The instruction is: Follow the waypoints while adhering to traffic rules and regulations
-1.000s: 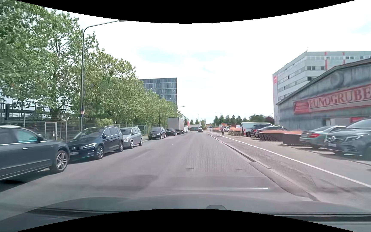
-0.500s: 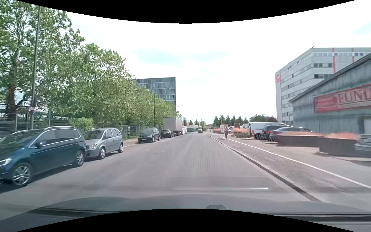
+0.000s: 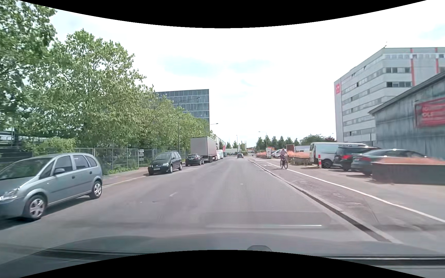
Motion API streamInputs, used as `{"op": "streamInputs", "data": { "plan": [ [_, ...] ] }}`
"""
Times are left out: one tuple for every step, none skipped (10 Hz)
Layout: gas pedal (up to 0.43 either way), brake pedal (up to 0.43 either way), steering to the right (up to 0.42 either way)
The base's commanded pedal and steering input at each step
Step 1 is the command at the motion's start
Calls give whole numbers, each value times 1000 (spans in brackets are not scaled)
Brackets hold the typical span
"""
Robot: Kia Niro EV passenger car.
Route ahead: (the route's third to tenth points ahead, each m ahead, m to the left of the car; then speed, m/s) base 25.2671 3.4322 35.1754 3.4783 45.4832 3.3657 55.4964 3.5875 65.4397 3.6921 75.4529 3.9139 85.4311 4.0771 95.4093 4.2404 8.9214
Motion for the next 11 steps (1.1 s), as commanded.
{"op": "streamInputs", "data": {
  "plan": [
    [87, 0, -4],
    [87, 0, -4],
    [87, 0, -5],
    [87, 0, -5],
    [87, 0, -4],
    [87, 0, -4],
    [87, 0, -4],
    [87, 0, -4],
    [87, 0, -4],
    [87, 0, -4],
    [87, 0, -4]
  ]
}}
